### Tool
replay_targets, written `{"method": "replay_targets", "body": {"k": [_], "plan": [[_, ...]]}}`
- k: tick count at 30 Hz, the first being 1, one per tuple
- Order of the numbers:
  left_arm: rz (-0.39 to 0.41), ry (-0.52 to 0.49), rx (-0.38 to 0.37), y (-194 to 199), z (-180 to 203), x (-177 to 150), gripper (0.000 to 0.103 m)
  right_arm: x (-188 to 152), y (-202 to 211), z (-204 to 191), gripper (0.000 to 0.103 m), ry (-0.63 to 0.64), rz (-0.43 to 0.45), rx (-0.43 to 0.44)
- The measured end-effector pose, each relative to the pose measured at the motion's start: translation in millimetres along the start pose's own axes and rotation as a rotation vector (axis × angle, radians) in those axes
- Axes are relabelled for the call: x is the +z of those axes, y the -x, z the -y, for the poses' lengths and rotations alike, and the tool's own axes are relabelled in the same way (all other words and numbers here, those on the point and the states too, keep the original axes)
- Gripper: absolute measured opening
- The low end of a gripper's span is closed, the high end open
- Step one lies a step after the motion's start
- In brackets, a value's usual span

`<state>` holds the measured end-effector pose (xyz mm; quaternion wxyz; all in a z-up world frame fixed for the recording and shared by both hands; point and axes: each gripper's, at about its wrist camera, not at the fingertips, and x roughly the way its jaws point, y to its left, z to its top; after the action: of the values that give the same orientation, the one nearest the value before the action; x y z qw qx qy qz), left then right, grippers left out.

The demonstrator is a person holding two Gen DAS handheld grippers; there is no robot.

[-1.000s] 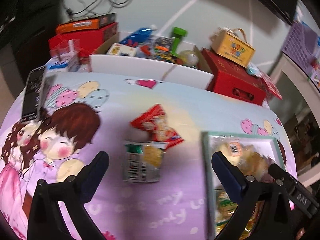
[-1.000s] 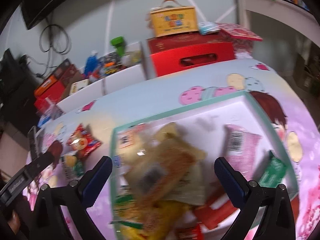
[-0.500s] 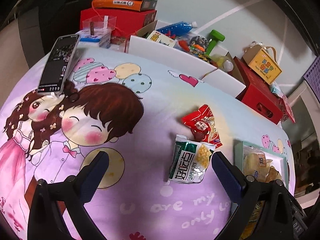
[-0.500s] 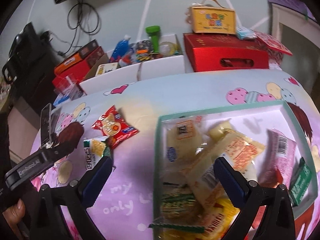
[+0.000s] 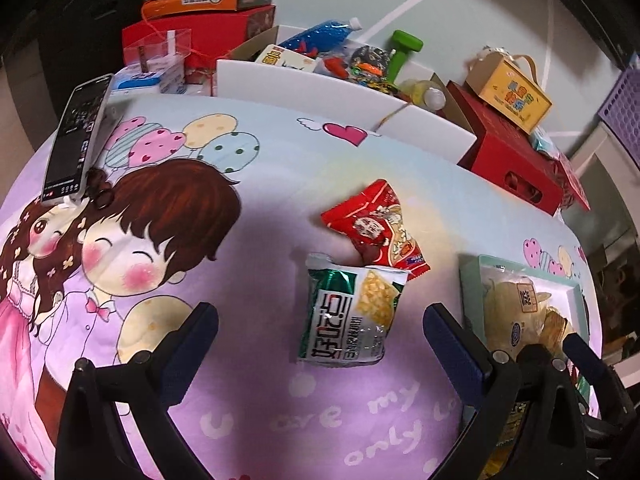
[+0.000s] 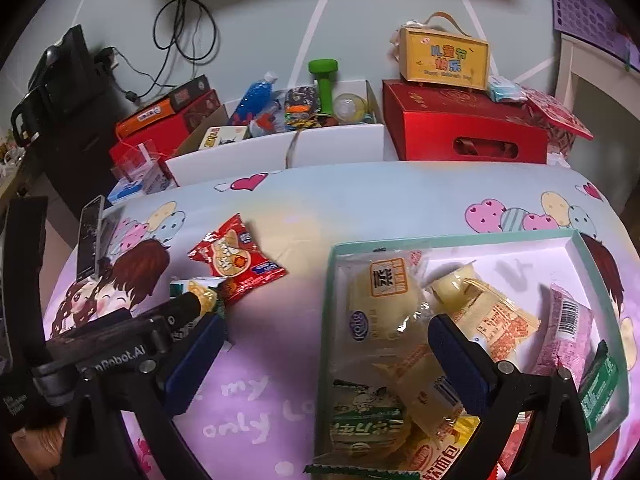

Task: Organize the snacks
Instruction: 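Move both tools back toward the green-white pack and red candy bag, then grasp the green-white snack pack with the left tool while the right tool approaches the red peanut bag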

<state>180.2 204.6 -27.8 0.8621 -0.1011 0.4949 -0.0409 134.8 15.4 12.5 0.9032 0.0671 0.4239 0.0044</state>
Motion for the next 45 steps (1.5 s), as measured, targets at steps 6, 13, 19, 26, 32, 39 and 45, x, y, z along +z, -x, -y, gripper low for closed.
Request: {"method": "replay_targets", "body": {"k": [6,13,19,26,32,39,45], "plan": [[-0.029,-0.026,0.002,-11.9,6.4,-3.2,0.102,0.6,-0.5,8.3,0.103,-0.02,-0.002,-0.005],[-0.045,-0.056,0.023,-20.2,11.2,-4.8,0.087,0.9,-1.0,9.9,0.103,-0.025,-0.002,-0.011],[-0.038,-0.049,0.018,-20.8,6.5,-2.8,0.074,0.0,-2.4,8.6,0.103,-0.019,-0.005,-0.017],[-0.035,-0.026,-0.015,-18.8,-1.5,-0.4,0.059,-1.2,-4.4,5.3,0.103,-0.012,-0.009,-0.027],[-0.023,-0.007,-0.034,-13.4,-10.1,3.8,0.05,-2.5,-6.8,0.0,0.103,0.001,-0.013,-0.039],[0.009,0.026,-0.057,-5.3,-24.4,11.2,0.05,-3.3,-9.4,-10.5,0.102,0.02,-0.019,-0.028],[0.023,0.059,-0.067,-4.7,-40.5,16.3,0.05,4.0,-13.3,-25.9,0.1,0.045,-0.023,-0.01]]}}
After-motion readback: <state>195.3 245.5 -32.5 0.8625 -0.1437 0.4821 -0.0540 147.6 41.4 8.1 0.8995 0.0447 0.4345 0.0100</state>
